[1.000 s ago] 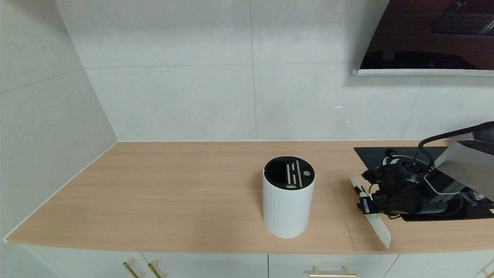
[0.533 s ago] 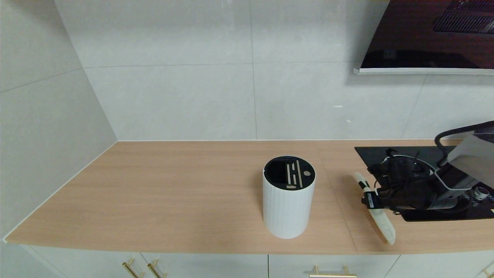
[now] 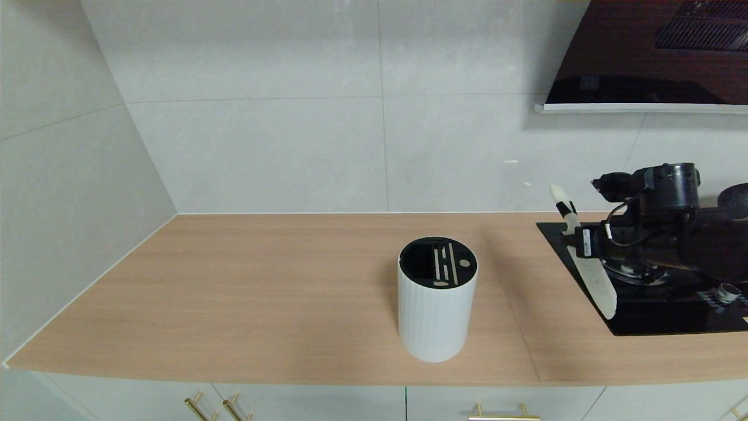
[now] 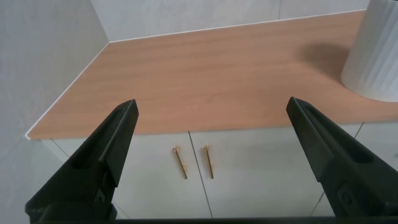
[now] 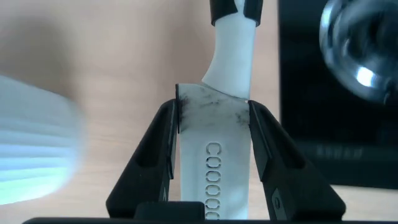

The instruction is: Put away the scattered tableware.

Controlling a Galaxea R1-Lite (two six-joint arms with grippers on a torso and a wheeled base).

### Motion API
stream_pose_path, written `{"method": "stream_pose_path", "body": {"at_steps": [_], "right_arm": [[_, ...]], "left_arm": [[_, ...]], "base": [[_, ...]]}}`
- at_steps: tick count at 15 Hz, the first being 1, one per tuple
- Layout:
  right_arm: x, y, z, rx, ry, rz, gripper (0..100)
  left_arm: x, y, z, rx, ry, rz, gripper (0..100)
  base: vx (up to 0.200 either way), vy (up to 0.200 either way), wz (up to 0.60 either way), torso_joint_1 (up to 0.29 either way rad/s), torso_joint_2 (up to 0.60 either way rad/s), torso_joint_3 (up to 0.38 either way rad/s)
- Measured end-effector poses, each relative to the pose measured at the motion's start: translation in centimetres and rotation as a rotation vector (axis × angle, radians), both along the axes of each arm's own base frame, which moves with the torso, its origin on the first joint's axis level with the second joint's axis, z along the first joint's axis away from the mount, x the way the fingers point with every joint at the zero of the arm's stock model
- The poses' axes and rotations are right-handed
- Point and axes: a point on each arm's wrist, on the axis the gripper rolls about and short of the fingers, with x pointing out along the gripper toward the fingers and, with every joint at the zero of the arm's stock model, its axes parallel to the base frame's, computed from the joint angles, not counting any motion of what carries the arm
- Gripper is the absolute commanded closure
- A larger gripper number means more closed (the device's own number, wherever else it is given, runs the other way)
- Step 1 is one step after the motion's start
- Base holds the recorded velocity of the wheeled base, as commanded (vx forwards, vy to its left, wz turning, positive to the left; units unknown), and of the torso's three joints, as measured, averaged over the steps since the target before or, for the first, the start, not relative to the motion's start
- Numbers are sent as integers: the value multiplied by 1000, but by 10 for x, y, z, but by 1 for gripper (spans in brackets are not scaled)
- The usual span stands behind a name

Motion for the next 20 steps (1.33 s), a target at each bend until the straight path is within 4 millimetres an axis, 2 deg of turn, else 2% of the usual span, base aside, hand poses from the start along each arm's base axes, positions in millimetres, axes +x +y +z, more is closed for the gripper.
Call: {"method": "stream_pose_path", "body": {"at_steps": [4, 6, 8, 11, 13, 15, 16, 18, 20], "right_arm": [[-26, 30, 44, 40, -125, 97, 100], [-33, 41, 56, 49, -163, 135, 100], [-38, 55, 65, 59, -192, 181, 100], [-42, 76, 78, 76, -234, 246, 100], [-44, 87, 80, 81, -241, 278, 100], [-50, 101, 79, 78, -237, 306, 100], [-51, 107, 78, 72, -235, 306, 100], [-53, 117, 74, 64, -225, 307, 100], [-58, 131, 71, 96, -209, 314, 100]], "left_arm": [[0, 0, 0, 3, -1, -4, 0], [0, 0, 3, 2, -27, -7, 0], [-3, -1, 15, -16, -76, -53, 0], [-12, -3, 70, -88, -171, -237, 0], [-1, -5, 105, -121, -126, -354, 0], [32, -8, 131, -148, -21, -407, 0], [59, -10, 143, -167, 37, -423, 0], [120, -16, 157, -236, 118, -461, 0], [187, -31, 161, -398, 158, -529, 0]], "base": [[0, 0, 0, 0, 0, 0], [0, 0, 0, 0, 0, 0], [0, 0, 0, 0, 0, 0], [0, 0, 0, 0, 0, 0], [0, 0, 0, 0, 0, 0], [0, 0, 0, 0, 0, 0], [0, 0, 0, 0, 0, 0], [0, 0, 0, 0, 0, 0], [0, 0, 0, 0, 0, 0]]}}
